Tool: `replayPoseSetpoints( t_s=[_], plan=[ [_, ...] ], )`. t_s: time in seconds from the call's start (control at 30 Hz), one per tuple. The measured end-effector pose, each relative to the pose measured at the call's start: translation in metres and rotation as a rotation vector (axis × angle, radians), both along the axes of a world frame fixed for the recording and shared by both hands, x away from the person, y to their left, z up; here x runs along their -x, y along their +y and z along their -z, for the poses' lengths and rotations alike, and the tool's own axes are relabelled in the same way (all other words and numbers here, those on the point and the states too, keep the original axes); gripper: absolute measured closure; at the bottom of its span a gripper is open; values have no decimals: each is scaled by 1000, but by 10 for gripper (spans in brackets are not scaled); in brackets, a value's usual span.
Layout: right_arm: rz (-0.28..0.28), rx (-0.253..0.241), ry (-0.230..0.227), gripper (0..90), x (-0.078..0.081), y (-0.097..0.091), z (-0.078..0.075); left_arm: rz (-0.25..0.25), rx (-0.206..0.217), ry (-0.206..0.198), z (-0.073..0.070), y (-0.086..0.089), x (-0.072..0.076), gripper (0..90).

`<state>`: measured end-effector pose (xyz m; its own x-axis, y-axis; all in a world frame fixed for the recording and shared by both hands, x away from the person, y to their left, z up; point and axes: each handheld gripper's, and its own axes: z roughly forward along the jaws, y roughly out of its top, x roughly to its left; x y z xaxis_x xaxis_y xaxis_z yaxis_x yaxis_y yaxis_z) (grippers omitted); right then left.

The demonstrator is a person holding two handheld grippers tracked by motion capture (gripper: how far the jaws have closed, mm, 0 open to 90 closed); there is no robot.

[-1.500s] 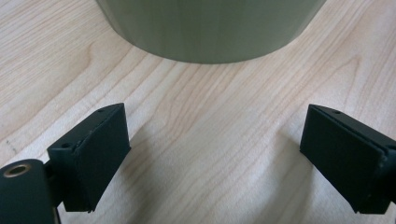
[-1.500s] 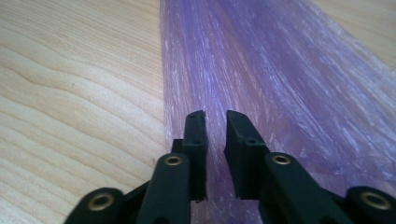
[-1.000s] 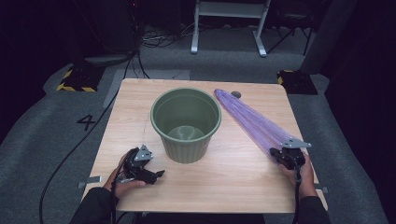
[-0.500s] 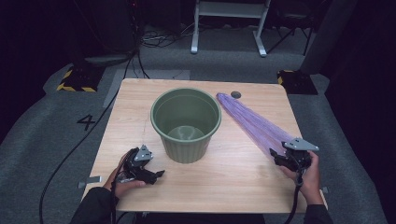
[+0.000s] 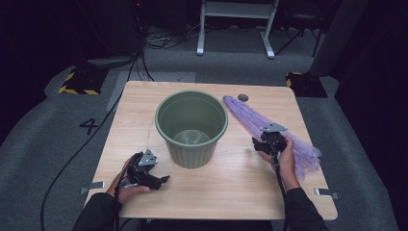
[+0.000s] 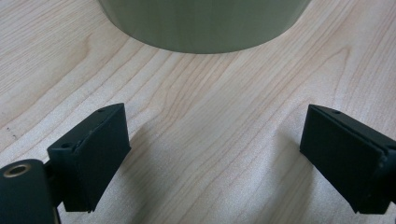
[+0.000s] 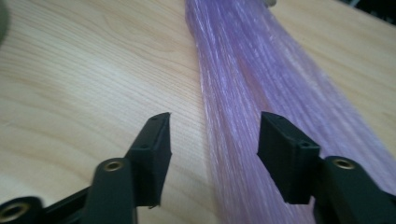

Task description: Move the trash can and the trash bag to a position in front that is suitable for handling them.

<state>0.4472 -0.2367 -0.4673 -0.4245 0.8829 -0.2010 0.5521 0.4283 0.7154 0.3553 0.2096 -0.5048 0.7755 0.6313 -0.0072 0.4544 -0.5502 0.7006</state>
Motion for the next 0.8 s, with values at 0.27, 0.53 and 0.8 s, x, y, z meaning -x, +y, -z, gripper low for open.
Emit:
replayPoseSetpoints(
  t_s=[0.27,0.53,0.8],
  plan=[
    [29,-23,28,753,-11,-9,13,1,1,0,0,0,0,78],
    [-9,-46,51,867,-11,-13,19,8,-1,1,0,-1,-1,77],
    [-9,-85,70,900,-12,-15,22,8,0,1,0,-1,-1,77]
  ],
)
